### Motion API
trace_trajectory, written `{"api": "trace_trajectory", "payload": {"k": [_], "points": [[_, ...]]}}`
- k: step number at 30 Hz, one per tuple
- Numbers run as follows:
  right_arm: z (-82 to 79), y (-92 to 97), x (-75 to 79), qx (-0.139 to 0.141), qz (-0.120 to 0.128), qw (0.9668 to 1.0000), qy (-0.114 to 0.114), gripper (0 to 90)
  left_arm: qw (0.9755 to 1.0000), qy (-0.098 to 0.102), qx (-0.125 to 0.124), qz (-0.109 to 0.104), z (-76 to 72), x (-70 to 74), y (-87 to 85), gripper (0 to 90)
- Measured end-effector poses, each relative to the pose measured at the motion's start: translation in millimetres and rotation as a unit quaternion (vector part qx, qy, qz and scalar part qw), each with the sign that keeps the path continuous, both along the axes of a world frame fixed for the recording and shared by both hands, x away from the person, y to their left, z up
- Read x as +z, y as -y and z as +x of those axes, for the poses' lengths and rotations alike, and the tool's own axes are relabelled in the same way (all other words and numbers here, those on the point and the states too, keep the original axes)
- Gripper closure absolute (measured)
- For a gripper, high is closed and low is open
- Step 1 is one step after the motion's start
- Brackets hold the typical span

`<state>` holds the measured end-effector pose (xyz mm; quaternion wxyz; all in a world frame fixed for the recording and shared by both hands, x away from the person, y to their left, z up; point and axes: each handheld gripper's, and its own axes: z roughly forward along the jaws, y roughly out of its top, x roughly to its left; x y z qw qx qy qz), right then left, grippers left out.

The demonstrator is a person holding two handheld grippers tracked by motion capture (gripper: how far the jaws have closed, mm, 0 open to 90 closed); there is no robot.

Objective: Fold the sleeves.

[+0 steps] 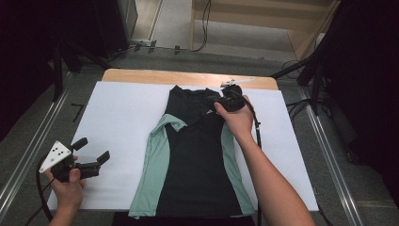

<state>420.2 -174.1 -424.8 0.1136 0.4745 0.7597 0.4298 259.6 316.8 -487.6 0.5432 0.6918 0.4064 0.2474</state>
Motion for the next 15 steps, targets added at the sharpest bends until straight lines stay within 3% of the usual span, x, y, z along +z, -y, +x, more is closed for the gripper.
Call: {"api": "trace_trajectory", "payload": {"k": [15], "points": [[5.3,-18.2,-16.4,0.008,-0.007,0.9998,-0.018,85.6,1.0000,0.001,-0.002,0.000,0.0,0.1,-0.2,0.0]]}}
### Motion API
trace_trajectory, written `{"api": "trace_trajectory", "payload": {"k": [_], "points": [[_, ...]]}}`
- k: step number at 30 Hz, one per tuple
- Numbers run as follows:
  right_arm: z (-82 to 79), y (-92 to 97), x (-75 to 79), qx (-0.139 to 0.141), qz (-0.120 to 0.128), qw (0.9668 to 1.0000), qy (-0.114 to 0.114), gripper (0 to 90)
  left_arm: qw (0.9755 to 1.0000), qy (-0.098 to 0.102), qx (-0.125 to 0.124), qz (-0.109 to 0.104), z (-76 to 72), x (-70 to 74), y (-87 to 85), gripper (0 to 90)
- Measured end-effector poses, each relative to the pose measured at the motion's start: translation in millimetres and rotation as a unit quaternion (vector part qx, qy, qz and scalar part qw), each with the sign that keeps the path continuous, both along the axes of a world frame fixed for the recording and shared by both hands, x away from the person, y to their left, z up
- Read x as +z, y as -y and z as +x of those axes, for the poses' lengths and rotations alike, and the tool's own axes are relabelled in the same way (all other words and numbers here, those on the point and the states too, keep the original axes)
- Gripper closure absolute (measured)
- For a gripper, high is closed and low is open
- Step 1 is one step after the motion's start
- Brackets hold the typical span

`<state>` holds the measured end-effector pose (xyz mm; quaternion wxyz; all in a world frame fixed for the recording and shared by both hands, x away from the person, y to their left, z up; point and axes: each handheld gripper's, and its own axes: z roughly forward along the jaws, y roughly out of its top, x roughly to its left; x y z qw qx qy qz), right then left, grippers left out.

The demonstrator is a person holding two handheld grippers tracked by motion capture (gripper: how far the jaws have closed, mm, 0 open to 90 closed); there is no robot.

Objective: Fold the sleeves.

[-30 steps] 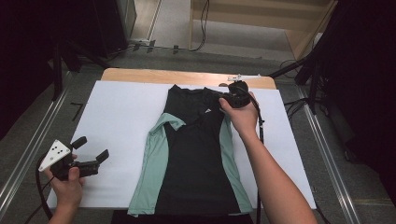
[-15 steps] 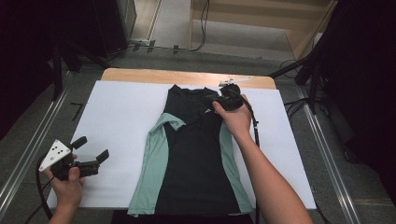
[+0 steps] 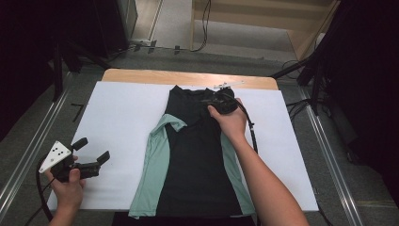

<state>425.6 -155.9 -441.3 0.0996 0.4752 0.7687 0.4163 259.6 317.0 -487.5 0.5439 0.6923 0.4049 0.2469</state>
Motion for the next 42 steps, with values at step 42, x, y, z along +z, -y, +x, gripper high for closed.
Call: {"api": "trace_trajectory", "payload": {"k": [42], "points": [[8.2,-16.7,-46.1,-0.018,-0.052,0.9977,-0.040,85.6,1.0000,0.001,-0.001,-0.001,-0.1,0.1,0.1,0.0]]}}
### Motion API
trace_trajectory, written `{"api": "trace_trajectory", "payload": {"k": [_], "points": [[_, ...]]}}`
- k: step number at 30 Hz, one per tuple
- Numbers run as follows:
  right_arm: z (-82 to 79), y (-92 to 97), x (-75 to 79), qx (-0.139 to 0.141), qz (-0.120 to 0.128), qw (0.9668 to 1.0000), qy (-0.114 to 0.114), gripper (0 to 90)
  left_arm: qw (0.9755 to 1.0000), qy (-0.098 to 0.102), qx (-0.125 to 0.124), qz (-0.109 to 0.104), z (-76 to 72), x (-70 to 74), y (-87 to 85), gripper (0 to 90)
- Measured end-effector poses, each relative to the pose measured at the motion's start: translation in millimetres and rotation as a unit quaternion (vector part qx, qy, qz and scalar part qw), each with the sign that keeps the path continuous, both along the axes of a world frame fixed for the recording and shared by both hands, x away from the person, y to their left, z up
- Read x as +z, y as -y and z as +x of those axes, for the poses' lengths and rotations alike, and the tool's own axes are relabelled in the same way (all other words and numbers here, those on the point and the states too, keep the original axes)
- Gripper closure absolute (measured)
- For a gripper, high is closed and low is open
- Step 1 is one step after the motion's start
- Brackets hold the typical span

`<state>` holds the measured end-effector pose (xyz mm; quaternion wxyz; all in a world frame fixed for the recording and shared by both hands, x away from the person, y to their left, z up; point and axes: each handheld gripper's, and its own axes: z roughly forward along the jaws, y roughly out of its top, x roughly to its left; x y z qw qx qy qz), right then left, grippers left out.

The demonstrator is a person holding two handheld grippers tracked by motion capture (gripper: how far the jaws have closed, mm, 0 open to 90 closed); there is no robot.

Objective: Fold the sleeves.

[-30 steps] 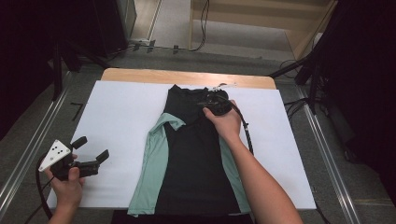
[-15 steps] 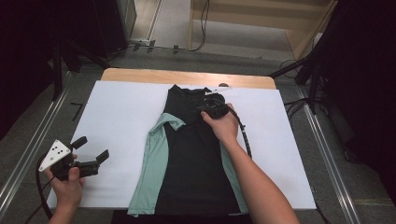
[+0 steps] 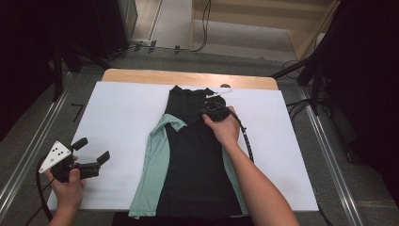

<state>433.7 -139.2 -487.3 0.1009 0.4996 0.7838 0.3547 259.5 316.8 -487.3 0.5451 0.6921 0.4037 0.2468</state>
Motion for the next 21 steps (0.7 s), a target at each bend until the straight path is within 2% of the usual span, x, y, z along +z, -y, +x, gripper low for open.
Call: {"api": "trace_trajectory", "payload": {"k": [14,21], "points": [[0.0,0.8,-1.1,-0.002,0.000,1.0000,0.002,85.5,1.0000,0.000,0.000,0.001,0.0,0.0,0.2,0.0],[-1.4,4.4,3.3,0.004,0.024,0.9997,0.010,79.9,1.0000,0.000,0.001,0.001,0.1,-0.1,0.5,0.0]]}}
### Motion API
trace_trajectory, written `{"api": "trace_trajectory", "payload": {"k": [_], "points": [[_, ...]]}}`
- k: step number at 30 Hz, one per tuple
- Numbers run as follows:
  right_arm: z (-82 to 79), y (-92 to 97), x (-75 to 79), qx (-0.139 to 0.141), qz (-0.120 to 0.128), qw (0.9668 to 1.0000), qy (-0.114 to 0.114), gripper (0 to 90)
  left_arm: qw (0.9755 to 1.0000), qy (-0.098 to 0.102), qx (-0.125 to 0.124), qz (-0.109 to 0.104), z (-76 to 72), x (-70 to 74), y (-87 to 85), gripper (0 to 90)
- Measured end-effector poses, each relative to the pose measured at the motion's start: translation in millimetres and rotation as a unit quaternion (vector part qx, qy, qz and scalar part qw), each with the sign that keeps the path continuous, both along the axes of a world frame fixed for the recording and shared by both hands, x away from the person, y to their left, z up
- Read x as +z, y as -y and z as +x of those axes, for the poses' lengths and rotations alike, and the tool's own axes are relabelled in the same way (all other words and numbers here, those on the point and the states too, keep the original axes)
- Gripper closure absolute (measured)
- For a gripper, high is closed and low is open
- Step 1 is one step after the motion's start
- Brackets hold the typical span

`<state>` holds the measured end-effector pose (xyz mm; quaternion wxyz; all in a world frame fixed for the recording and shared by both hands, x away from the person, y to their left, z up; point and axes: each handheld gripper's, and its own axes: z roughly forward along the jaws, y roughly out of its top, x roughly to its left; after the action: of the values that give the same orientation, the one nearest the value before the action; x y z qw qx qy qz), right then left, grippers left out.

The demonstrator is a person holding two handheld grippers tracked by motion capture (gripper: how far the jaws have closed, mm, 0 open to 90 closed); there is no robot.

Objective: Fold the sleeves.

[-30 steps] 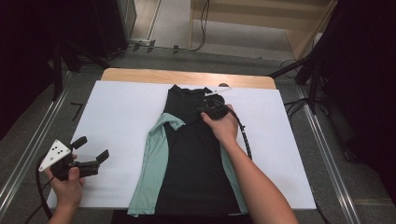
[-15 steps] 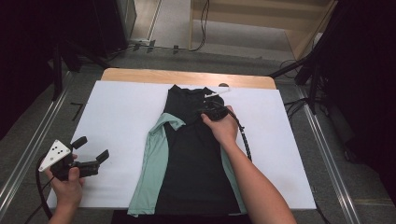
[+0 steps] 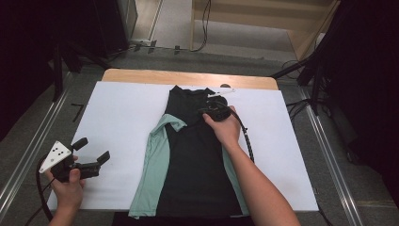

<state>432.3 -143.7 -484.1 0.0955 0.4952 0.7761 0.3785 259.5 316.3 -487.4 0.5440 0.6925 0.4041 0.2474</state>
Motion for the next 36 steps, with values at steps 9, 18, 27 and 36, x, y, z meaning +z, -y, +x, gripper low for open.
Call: {"api": "trace_trajectory", "payload": {"k": [9,18,27,36], "points": [[-5.1,5.9,14.1,0.004,0.032,0.9993,0.021,57.2,1.0000,0.001,-0.001,0.000,0.0,-0.2,0.6,0.0],[-10.0,18.0,26.0,0.010,0.035,0.9969,0.069,41.9,1.0000,0.000,0.000,0.003,-0.2,-0.1,0.8,0.0],[-21.1,37.9,35.7,-0.005,0.037,0.9938,0.105,31.7,1.0000,0.001,-0.001,0.004,-0.3,-0.2,1.1,0.0],[-37.4,55.9,38.1,-0.009,0.038,0.9921,0.119,12.4,1.0000,0.000,0.000,0.005,-0.3,-0.2,1.5,0.0]]}}
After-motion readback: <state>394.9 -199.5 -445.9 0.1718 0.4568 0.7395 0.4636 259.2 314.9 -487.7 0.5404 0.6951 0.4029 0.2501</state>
